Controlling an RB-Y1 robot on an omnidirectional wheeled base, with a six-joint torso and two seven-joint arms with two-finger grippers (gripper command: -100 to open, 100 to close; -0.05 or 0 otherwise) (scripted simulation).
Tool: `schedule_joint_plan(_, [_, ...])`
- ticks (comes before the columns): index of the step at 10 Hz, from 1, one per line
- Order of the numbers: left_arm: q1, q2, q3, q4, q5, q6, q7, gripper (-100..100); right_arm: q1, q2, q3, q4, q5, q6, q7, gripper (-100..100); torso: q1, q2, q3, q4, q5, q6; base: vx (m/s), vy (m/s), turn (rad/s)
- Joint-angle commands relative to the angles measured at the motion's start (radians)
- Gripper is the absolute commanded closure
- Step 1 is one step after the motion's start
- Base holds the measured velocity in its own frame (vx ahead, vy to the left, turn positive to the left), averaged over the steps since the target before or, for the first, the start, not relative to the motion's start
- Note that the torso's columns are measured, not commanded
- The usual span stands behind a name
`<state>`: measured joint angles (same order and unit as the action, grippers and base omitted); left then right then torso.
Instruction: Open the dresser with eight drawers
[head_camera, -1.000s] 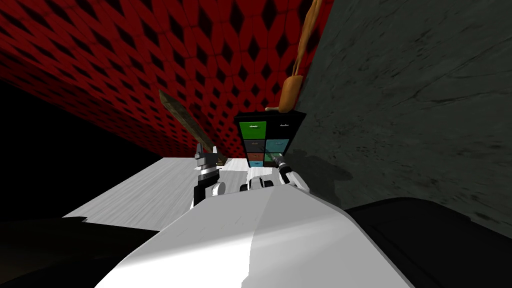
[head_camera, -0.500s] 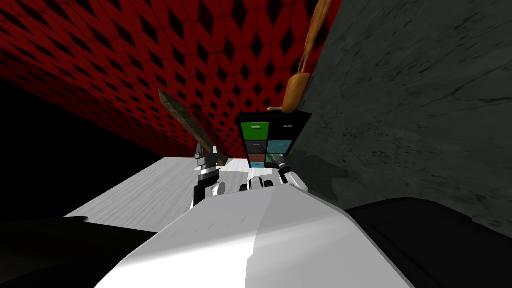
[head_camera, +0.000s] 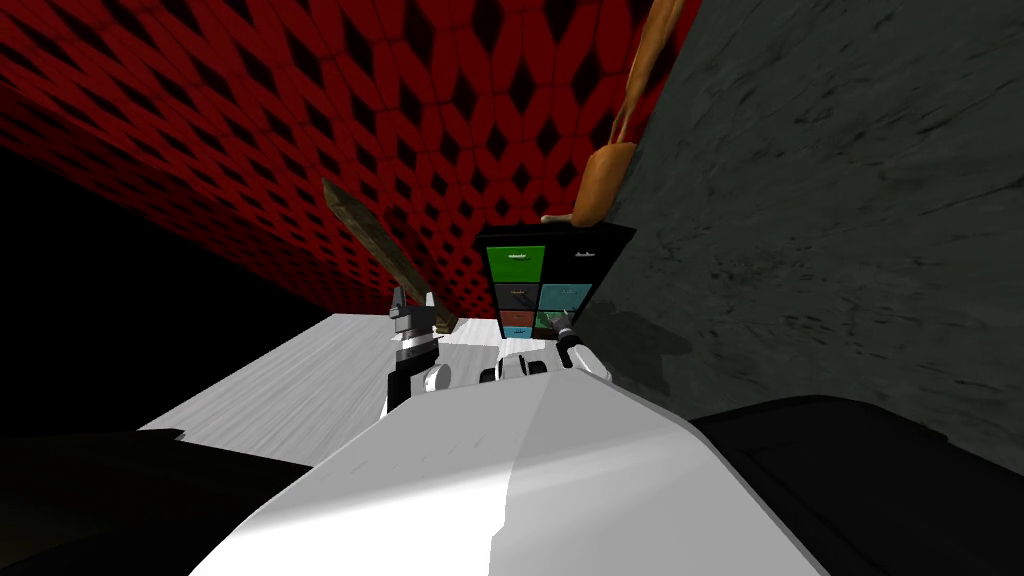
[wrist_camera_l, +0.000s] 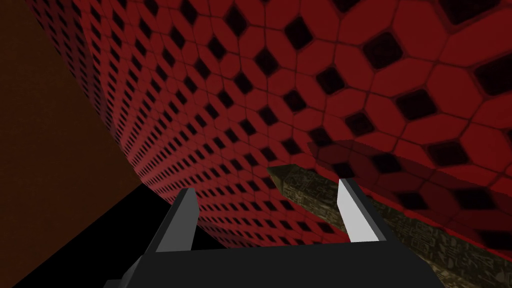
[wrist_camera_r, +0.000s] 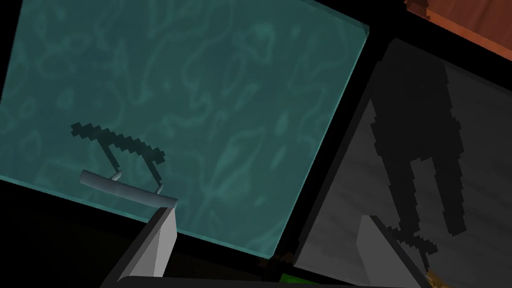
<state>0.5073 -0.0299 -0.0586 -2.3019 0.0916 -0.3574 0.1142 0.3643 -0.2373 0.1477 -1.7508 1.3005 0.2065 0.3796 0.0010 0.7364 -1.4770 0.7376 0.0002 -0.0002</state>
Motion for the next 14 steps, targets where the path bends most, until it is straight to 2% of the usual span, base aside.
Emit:
schedule_joint_plan(1, [0.0, 0.0, 0.0, 0.0, 0.0, 0.0, 0.0, 0, -0.007, -0.005, 0.01, 0.013, 0.061, 0.042, 0.012, -100, -0.001, 0.002, 0.001, 0.0, 0.0, 0.0, 0.028, 0.018, -0.004])
schedule_joint_plan(2, [0.0, 0.0, 0.0, 0.0, 0.0, 0.0, 0.0, 0, -0.015, -0.005, 0.018, 0.042, 0.099, 0.085, 0.025, -100, -0.002, 0.004, 0.002, 0.001, -0.001, 0.0, 0.041, 0.022, 0.052])
schedule_joint_plan(3, [0.0, 0.0, 0.0, 0.0, 0.0, 0.0, 0.0, 0, -0.015, -0.005, 0.018, 0.042, 0.14, 0.085, 0.025, -100, -0.001, 0.003, 0.002, 0.001, -0.001, 0.0, 0.043, 0.031, 0.043])
schedule_joint_plan(4, [0.0, 0.0, 0.0, 0.0, 0.0, 0.0, 0.0, 0, -0.024, -0.005, 0.026, 0.071, 0.178, 0.126, 0.038, -100, -0.001, 0.002, 0.001, 0.001, 0.0, 0.0, 0.069, 0.047, 0.064])
schedule_joint_plan(5, [0.0, 0.0, 0.0, 0.0, 0.0, 0.0, 0.0, 0, -0.024, -0.005, 0.026, 0.071, 0.214, 0.127, 0.038, -100, 0.0, 0.0, 0.0, 0.0, 0.0, 0.0, 0.061, 0.042, 0.036])
schedule_joint_plan(6, [0.0, 0.0, 0.0, 0.0, 0.0, 0.0, 0.0, 0, -0.033, -0.004, 0.034, 0.098, 0.245, 0.167, 0.051, -100, -0.001, 0.001, 0.0, 0.0, 0.0, 0.0, 0.051, 0.05, 0.072])
schedule_joint_plan(8, [0.0, 0.0, 0.0, 0.0, 0.0, 0.0, 0.0, 0, -0.033, -0.004, 0.034, 0.098, 0.29, 0.167, 0.051, -100, -0.001, 0.002, 0.001, 0.001, 0.0, 0.0, 0.035, 0.034, 0.016])
schedule_joint_plan(9, [0.0, 0.0, 0.0, 0.0, 0.0, 0.0, 0.0, 0, -0.042, -0.004, 0.041, 0.125, 0.324, 0.205, 0.062, -100, -0.003, 0.003, 0.002, 0.001, -0.001, 0.0, 0.029, 0.025, 0.056])
schedule_joint_plan(11, [0.0, 0.0, 0.0, 0.0, 0.0, 0.0, 0.0, 0, -0.042, -0.004, 0.041, 0.125, 0.362, 0.205, 0.062, -100, -0.001, 0.002, 0.001, 0.0, 0.0, 0.0, 0.024, 0.021, 0.03])
schedule_joint_plan(12, [0.0, 0.0, 0.0, 0.0, 0.0, 0.0, 0.0, 0, -0.051, -0.004, 0.049, 0.152, 0.401, 0.242, 0.073, -100, -0.001, 0.002, 0.001, 0.0, 0.0, 0.0, 0.033, 0.029, 0.06])
schedule_joint_plan(13, [0.0, 0.0, 0.0, 0.0, 0.0, 0.0, 0.0, 0, -0.051, -0.004, 0.049, 0.152, 0.429, 0.242, 0.073, -100, 0.0, 0.001, 0.001, 0.0, 0.0, 0.0, 0.032, 0.031, 0.051])
schedule_joint_plan(14, [0.0, 0.0, 0.0, 0.0, 0.0, 0.0, 0.0, 0, -0.06, -0.005, 0.057, 0.177, 0.46, 0.277, 0.084, -100, 0.0, 0.001, 0.001, 0.0, 0.0, 0.0, 0.031, 0.038, 0.081])
